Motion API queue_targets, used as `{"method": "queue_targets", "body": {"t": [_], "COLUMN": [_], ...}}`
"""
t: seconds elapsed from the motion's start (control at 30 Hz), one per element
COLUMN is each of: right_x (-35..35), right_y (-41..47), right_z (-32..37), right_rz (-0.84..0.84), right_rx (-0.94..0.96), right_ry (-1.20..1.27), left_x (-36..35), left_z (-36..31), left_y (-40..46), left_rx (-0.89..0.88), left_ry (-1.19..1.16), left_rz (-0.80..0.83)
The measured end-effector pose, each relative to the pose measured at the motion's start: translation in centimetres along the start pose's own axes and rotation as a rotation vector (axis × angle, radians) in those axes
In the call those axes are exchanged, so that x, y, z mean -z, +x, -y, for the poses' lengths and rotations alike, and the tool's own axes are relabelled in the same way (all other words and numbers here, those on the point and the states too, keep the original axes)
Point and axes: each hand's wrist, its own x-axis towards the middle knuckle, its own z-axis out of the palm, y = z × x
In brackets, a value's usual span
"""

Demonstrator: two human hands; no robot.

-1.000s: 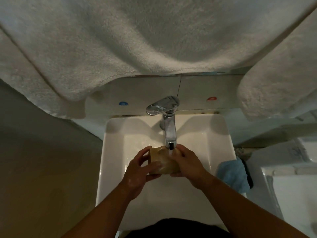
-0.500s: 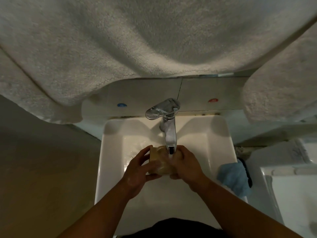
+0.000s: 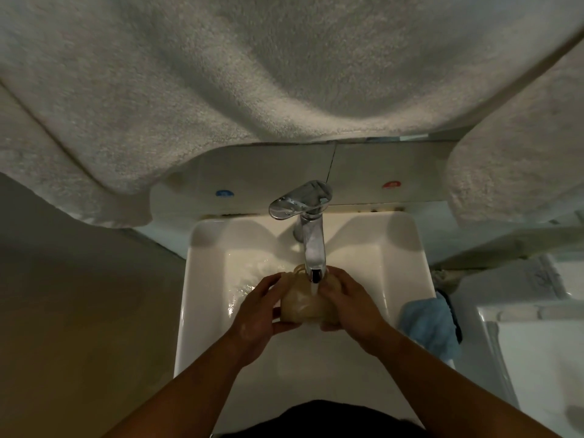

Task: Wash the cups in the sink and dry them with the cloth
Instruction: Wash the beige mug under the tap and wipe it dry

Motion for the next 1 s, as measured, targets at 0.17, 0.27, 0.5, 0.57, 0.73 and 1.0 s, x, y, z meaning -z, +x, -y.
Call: {"method": "queue_targets", "body": {"t": [0.17,0.27,0.5,0.57,0.73,1.0], "right_x": [-0.4,-0.4,-0.5,-0.4,-0.6,-0.3], "right_y": [0.1,0.0,-0.1,-0.2,-0.2,-0.4], "right_z": [-0.8,-0.5,-0.5,-0.5,-0.6,0.0], "right_rz": [-0.078,-0.074,-0.120,-0.114,-0.120,-0.106], "right_rx": [-0.009,0.019,0.007,0.001,0.011,0.010], "right_ry": [-0.041,-0.063,-0.044,-0.029,-0.063,-0.068], "left_x": [0.0,-0.1,-1.1,-0.8,-1.1,-1.1], "left_z": [-0.1,0.4,-0.4,-0.1,-0.3,-0.5], "left_y": [0.0,0.2,0.4,0.5,0.4,0.2], "left_rx": [-0.007,-0.087,-0.077,-0.080,-0.066,-0.069], "left_ry": [0.087,0.230,0.239,0.252,0.213,0.192], "left_rz": [0.047,0.036,0.021,0.046,0.007,0.020]}}
